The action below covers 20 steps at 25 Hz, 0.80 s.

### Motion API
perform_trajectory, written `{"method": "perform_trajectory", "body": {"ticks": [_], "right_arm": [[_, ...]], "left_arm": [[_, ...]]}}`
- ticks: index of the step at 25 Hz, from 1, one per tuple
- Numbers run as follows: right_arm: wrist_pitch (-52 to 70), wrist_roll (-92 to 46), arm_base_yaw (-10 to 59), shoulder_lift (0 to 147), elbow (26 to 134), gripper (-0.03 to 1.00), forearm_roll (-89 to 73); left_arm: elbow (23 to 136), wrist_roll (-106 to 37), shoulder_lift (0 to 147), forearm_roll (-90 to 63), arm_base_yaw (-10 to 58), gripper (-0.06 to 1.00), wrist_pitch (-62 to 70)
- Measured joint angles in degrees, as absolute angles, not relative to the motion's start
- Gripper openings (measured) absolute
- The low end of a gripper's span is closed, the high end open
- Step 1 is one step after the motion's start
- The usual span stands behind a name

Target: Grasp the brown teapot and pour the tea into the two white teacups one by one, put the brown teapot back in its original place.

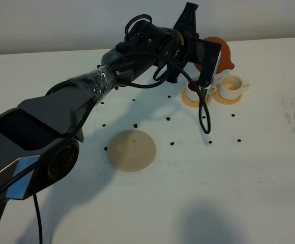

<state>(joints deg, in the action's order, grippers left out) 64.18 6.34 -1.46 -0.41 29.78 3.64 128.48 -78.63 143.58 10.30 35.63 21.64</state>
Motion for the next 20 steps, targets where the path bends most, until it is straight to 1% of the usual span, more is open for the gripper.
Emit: {"method": "perform_trajectory", "body": {"ticks": [12,20], "right_arm": [[64.2,6.3,-1.5,-0.4,29.8,0.43,3.6],[64.2,6.3,-1.5,-0.4,29.8,0.43,3.6]], "left_arm": [[128.5,-84.3,143.6,10.2,35.7,0.12,21.0],[128.5,-84.9,143.6,10.5,35.7,0.12,18.5]]}}
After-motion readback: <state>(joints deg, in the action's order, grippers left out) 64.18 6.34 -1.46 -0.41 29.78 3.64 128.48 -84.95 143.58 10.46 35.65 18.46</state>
